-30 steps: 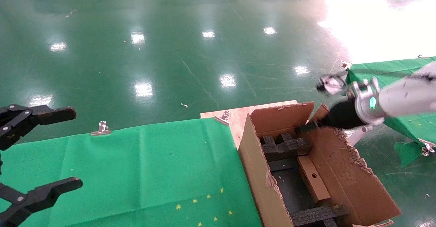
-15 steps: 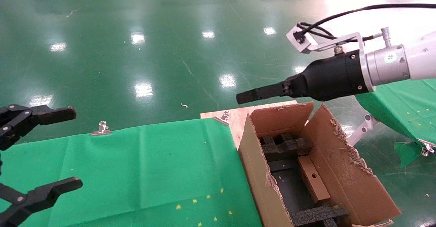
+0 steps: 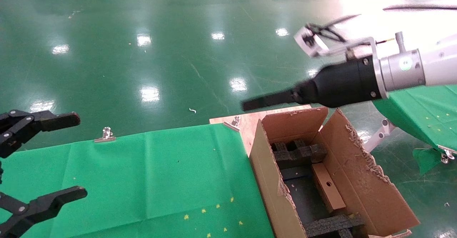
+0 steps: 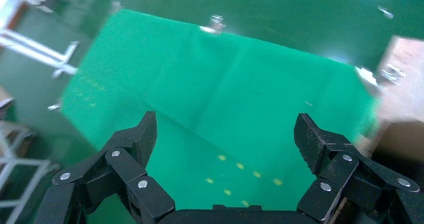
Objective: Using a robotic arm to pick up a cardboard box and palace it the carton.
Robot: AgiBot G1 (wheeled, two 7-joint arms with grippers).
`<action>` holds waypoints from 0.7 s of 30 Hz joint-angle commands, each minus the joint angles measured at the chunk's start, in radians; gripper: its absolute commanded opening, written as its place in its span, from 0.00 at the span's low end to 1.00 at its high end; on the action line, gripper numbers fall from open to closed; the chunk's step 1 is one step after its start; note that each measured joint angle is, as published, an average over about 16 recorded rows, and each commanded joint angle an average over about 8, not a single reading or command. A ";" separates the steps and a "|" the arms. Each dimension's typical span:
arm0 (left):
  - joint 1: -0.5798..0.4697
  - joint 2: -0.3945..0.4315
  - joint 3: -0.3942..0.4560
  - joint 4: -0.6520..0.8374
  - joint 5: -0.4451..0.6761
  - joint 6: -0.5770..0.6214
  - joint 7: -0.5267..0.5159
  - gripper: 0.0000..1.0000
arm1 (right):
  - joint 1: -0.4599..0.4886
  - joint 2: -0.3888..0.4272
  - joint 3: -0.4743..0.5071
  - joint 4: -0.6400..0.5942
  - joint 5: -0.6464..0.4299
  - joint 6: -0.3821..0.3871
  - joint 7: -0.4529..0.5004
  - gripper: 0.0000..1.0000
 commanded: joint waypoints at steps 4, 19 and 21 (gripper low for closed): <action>0.000 0.000 0.000 0.000 0.000 0.000 0.000 1.00 | -0.074 -0.003 0.099 0.027 0.009 -0.024 -0.062 1.00; 0.000 0.000 0.000 0.000 0.000 0.000 0.000 1.00 | -0.337 -0.014 0.450 0.121 0.037 -0.105 -0.281 1.00; 0.000 0.000 0.000 0.000 0.000 0.000 0.000 1.00 | -0.371 -0.015 0.496 0.134 0.040 -0.115 -0.310 1.00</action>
